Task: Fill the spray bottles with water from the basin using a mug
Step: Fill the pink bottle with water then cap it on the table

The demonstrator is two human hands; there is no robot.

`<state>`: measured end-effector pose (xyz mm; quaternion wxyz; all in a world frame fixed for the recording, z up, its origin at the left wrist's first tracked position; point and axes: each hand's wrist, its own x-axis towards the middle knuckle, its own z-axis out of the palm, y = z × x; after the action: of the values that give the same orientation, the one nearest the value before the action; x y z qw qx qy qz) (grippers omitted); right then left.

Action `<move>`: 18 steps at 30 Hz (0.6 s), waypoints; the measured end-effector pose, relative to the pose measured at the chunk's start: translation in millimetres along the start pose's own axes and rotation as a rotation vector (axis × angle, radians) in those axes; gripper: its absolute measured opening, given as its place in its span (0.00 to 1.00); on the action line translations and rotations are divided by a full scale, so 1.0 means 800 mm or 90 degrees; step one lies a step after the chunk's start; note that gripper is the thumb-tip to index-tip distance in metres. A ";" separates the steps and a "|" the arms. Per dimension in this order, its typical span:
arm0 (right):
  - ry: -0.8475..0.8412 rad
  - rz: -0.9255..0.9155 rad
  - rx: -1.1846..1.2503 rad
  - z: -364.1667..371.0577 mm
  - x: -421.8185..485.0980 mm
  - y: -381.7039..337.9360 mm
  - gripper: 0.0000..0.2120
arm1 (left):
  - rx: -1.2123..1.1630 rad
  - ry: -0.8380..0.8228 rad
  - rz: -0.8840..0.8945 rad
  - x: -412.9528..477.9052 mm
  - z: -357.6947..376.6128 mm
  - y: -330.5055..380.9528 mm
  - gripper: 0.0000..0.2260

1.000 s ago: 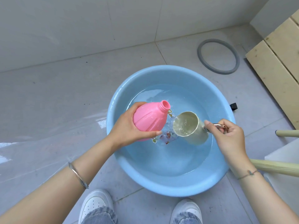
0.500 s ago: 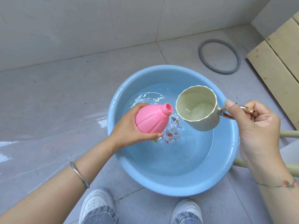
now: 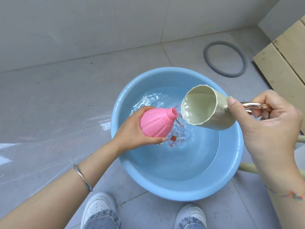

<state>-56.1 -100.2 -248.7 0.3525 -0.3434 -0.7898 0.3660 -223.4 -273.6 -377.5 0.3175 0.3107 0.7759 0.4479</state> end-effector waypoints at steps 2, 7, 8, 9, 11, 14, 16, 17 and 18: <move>0.002 -0.021 -0.017 -0.001 0.001 -0.004 0.22 | 0.004 0.003 0.001 0.000 0.000 0.000 0.38; 0.004 -0.063 -0.052 -0.001 0.002 -0.009 0.21 | 0.008 0.003 0.003 0.000 0.000 0.000 0.37; 0.003 -0.070 -0.056 0.000 0.002 -0.009 0.21 | 0.007 0.003 0.005 0.000 0.000 0.000 0.37; 0.002 -0.078 -0.058 0.000 0.003 -0.010 0.20 | 0.006 0.003 0.005 0.000 0.000 0.000 0.37; 0.001 -0.092 -0.061 0.000 0.003 -0.011 0.21 | 0.004 0.002 0.003 0.001 0.000 0.000 0.38; -0.001 -0.121 -0.075 0.001 0.005 -0.013 0.21 | 0.008 0.000 0.004 0.001 0.000 0.001 0.38; -0.002 -0.144 -0.092 0.003 0.005 -0.014 0.21 | 0.009 0.000 0.003 0.001 0.000 0.000 0.38; -0.002 -0.154 -0.098 0.004 0.005 -0.014 0.22 | 0.009 0.000 0.002 0.001 0.000 0.000 0.38; -0.002 -0.163 -0.103 0.005 0.005 -0.014 0.22 | 0.011 0.000 0.002 0.001 0.000 -0.001 0.38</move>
<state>-64.8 -103.9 -239.9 0.3663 -0.2669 -0.8546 0.2536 -224.2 -273.5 -378.0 0.3144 0.3145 0.7792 0.4417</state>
